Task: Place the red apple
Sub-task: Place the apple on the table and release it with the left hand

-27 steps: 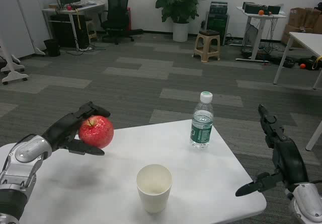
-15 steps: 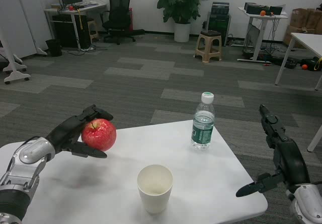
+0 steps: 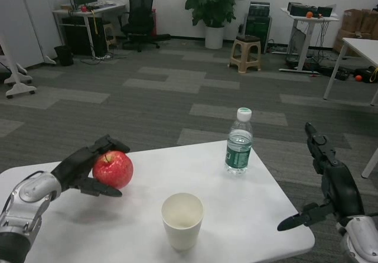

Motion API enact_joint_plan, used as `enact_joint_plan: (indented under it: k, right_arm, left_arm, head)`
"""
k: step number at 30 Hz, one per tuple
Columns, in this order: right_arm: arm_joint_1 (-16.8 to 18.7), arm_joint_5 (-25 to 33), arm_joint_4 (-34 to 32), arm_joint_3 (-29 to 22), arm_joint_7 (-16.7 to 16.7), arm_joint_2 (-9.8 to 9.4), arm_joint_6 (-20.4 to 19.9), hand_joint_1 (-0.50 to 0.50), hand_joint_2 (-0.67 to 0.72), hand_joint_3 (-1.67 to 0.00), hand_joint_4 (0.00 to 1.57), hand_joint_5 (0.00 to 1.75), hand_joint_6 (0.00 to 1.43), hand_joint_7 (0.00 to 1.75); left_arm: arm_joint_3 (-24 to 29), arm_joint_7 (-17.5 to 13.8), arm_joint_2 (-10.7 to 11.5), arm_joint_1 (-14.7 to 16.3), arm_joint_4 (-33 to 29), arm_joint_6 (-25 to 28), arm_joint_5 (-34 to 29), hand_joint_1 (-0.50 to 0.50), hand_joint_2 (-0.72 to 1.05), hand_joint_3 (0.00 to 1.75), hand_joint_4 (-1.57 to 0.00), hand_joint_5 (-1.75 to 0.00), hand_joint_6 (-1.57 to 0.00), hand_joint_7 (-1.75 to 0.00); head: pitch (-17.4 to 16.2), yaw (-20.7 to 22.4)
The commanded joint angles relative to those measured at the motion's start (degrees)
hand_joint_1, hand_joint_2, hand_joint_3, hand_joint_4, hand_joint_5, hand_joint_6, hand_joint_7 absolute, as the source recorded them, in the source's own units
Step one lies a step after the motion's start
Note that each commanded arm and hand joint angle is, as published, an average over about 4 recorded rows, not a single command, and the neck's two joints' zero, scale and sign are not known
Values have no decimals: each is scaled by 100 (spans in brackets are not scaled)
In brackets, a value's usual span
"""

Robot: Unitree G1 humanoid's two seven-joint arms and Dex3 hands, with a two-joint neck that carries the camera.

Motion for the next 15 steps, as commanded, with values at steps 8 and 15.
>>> enact_joint_plan:
  k: [8,15]
  right_arm:
    - [63,45,25,-13,-8,14,-10,-48,22,0,0,0,0,7]
    - [74,49,38,-13,-11,23,-10,-50,22,0,0,0,0,7]
  left_arm:
    - [-266,-122,-162,446,117,-39,25,-28,105,9,-30,-164,-105,-168]
    - [-336,-197,-203,512,150,-39,181,-24,105,9,-21,-164,-72,-159]
  head:
    - [-98,184]
    - [-132,243]
